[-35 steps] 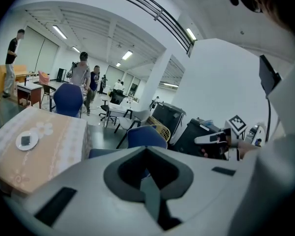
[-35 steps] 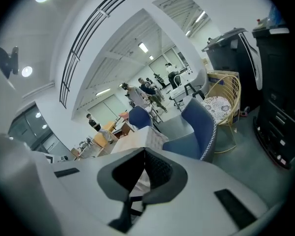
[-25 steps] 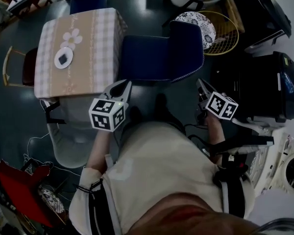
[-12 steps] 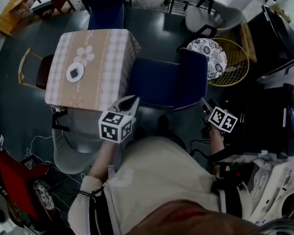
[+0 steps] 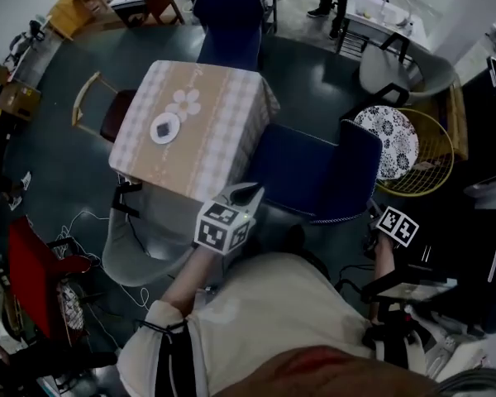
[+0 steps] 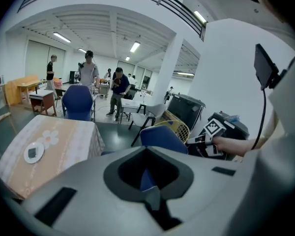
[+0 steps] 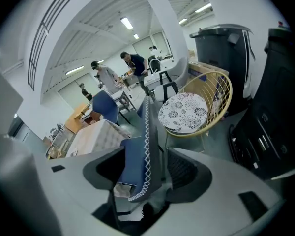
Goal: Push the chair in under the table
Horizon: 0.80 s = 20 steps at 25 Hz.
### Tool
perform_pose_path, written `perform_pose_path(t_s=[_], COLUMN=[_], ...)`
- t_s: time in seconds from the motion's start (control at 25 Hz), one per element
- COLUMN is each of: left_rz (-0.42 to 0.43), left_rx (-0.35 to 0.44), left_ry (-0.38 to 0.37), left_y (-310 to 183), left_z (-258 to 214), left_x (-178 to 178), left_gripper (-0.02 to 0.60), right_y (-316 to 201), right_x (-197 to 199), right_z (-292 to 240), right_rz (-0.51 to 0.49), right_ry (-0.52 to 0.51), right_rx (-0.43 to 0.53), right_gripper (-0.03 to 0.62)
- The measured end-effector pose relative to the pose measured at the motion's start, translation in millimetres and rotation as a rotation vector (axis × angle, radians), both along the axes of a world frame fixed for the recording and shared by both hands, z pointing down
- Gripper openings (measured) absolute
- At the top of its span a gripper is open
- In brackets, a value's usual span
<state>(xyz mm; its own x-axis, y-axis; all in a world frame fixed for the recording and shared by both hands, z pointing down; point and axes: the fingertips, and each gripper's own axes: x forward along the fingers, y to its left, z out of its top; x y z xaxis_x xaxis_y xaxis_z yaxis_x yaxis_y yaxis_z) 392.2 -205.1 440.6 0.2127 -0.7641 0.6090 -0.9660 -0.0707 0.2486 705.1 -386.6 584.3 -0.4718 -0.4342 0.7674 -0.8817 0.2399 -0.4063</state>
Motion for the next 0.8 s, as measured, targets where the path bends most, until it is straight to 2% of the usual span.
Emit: perform_pose_path(t_s=[0.12, 0.24, 0.4, 0.52, 0.64, 0.8], left_rz=[-0.024, -0.042, -0.049, -0.039, -0.048, -0.06], left_rx=[-0.01, -0.03, -0.058, -0.043, -0.043, -0.059], left_ry=[-0.017, -0.024, -0.015, -0.042, -0.055, -0.039], left_y=[-1.5, 0.7, 5.6, -5.2, -9.5, 0.1], left_z=[1.2, 4.2, 9.0, 3.6, -1.0, 3.4], left_x=[-1.0, 2.9, 15.0, 6.6, -0.4, 2.0], left_gripper=[0.008, 0.008, 0.009, 0.009, 0.008, 0.009], right_y=[-15.2, -20.7, -18.0, -28.3, -35.9, -26.2], right_x=[3.1, 0.1, -2.1, -25.7, -36.1, -23.9], right_z=[30.5, 43.0, 41.2, 45.4, 56.2, 66.6], right_rz=[0.008, -0.019, -0.052, -0.048, -0.064, -0.052], right_ry=[-0.007, -0.051, -0.087, -0.134, -0.068, -0.035], right_rx=[-0.068, -0.113, -0.118, -0.134, -0.127, -0.151], right_gripper=[0.259, 0.288, 0.288, 0.288, 0.288, 0.287])
